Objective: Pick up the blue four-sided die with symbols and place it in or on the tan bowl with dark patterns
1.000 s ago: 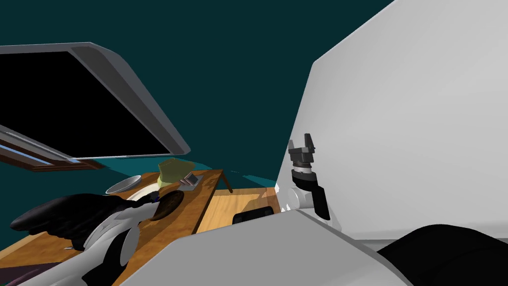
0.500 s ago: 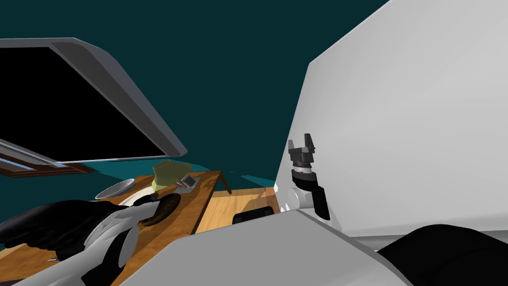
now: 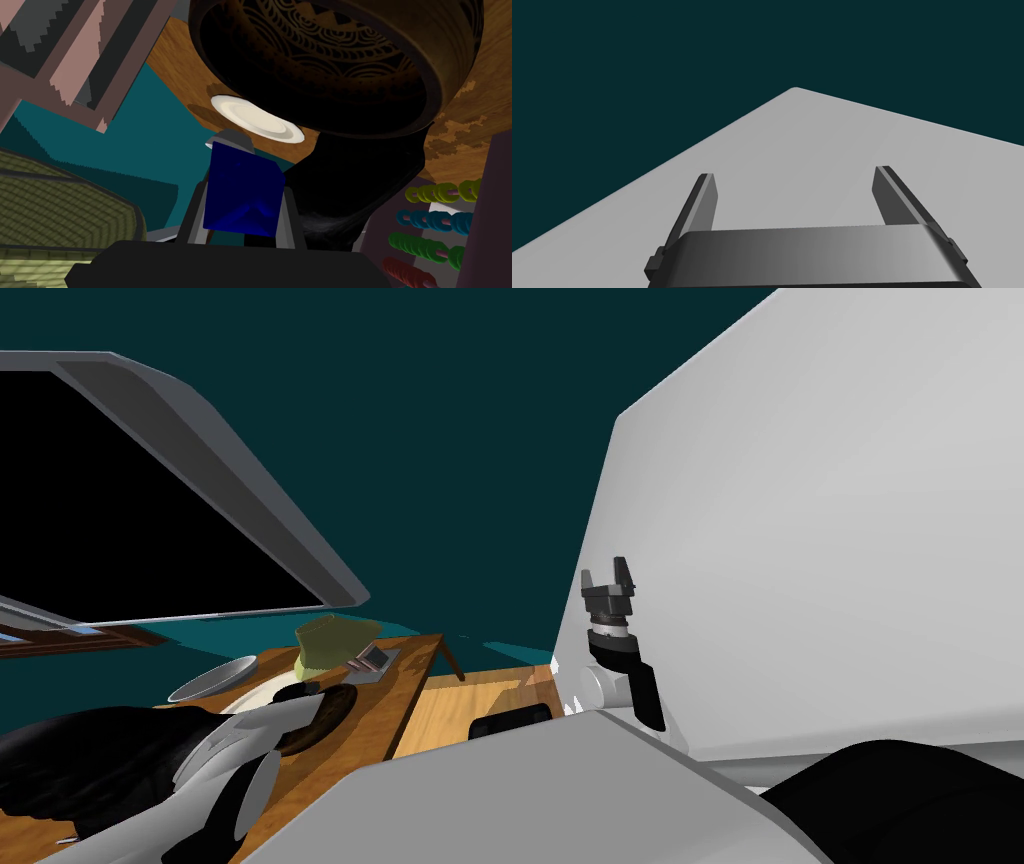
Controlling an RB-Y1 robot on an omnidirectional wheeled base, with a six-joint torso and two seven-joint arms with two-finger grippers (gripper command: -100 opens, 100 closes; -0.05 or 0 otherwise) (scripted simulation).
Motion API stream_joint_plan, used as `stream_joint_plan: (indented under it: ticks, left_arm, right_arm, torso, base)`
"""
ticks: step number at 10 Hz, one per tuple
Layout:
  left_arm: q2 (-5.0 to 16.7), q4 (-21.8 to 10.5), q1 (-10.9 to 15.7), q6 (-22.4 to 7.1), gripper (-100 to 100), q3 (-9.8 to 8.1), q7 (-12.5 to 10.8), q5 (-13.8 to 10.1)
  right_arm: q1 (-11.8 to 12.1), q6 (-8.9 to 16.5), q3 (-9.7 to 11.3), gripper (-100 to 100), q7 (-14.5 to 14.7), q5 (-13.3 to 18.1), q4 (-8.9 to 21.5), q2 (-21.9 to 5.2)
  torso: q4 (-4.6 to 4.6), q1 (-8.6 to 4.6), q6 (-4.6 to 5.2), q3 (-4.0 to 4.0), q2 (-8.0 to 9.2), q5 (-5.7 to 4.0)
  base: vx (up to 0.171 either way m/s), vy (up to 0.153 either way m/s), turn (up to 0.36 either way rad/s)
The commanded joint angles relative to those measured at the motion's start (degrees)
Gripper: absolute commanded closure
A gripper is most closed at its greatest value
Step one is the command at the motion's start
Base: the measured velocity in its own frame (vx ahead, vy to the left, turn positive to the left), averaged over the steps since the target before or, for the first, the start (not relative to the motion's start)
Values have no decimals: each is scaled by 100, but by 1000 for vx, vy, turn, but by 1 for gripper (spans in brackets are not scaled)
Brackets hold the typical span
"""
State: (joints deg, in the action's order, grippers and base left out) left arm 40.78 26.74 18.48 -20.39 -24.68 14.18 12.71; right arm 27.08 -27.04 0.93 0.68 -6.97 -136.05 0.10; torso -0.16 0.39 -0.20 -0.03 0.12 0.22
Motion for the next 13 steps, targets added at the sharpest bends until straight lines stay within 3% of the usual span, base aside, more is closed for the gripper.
stream_joint_plan:
  ticks: [1,3,4,8,9,10,12,13]
  left_arm:
    - [56,-274,135,23,100,44,-50,84]
    - [41,-200,98,-25,100,43,-17,50]
    - [44,-219,102,-13,-100,43,-27,57]
    - [43,-217,101,-15,-100,42,-26,56]
    - [43,-217,101,-15,0,42,-26,56]
    - [124,-203,233,-192,-100,-12,79,37]
    - [124,-203,233,-192,-100,-12,79,37]
    - [205,-189,365,-368,-100,-67,183,17]
  right_arm:
    - [0,0,0,0,0,0,0,0]
    - [0,0,0,0,0,0,0,0]
    - [0,0,0,0,0,0,0,0]
    - [0,0,0,0,0,0,0,0]
    - [0,0,0,0,0,0,0,0]
    - [0,0,0,0,0,0,0,0]
    - [-1,0,0,0,0,0,0,0]
    - [0,0,0,0,0,0,0,0]
  torso:
    - [0,0,0,0,0,0]
    - [1,1,-6,2,3,-2]
    - [2,1,-4,4,6,-2]
    - [3,0,-4,6,8,-3]
    - [3,0,-4,6,8,-3]
    - [3,0,-4,6,8,-3]
    - [8,-4,-4,17,27,-4]
    - [6,-2,-5,14,22,-4]
  base:
    - [11,1,-17]
    - [2,0,5]
    - [0,0,0]
    - [0,0,0]
    - [0,0,0]
    - [-47,-6,-94]
    - [-45,-5,-18]
    - [-51,-8,-71]
